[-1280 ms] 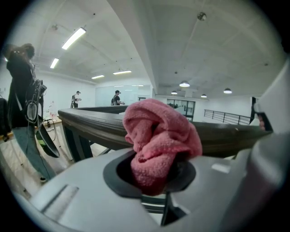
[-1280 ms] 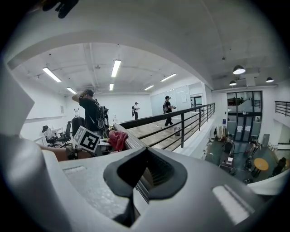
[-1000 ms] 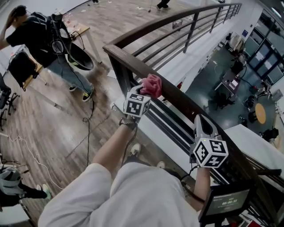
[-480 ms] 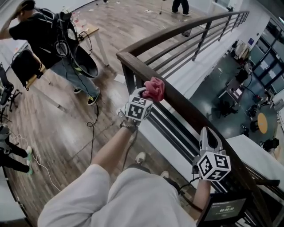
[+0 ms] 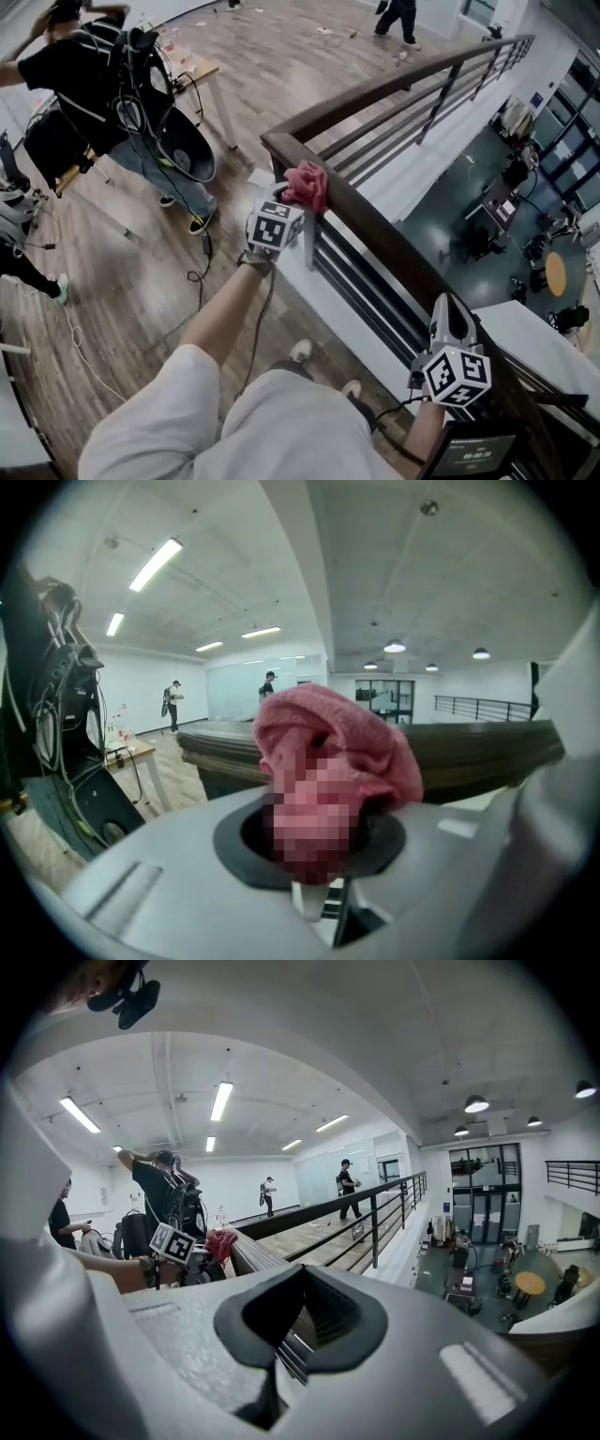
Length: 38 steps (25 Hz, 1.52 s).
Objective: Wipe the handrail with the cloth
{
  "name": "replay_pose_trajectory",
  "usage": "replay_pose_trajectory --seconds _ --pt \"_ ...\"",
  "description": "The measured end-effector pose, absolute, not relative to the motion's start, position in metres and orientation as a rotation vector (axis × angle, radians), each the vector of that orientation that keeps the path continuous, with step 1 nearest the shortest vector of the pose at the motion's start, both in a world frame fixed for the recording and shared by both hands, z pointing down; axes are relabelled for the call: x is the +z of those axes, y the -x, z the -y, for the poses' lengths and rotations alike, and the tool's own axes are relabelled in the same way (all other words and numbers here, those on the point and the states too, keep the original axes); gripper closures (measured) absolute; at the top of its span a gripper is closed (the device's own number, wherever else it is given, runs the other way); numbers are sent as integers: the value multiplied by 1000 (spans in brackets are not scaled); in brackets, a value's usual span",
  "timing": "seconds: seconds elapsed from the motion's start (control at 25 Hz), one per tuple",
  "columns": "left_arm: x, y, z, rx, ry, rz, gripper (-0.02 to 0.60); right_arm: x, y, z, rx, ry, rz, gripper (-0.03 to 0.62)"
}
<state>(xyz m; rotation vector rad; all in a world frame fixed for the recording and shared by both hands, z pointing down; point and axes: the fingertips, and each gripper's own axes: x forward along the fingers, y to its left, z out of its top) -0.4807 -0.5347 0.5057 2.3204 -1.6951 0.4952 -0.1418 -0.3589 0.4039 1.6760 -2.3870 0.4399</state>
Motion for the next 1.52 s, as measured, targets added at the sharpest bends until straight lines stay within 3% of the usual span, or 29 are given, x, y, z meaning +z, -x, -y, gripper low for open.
replay_pose_trajectory --seconds 0.72,1.2,1.52 --pt "495 610 599 584 -2188 1917 492 406 151 382 467 -1733 2319 592" --pt "448 609 606 520 -2332 1923 480 412 169 386 499 -1698 2337 592" --pt "436 570 606 425 -2482 1713 396 416 170 382 512 -1691 2346 592"
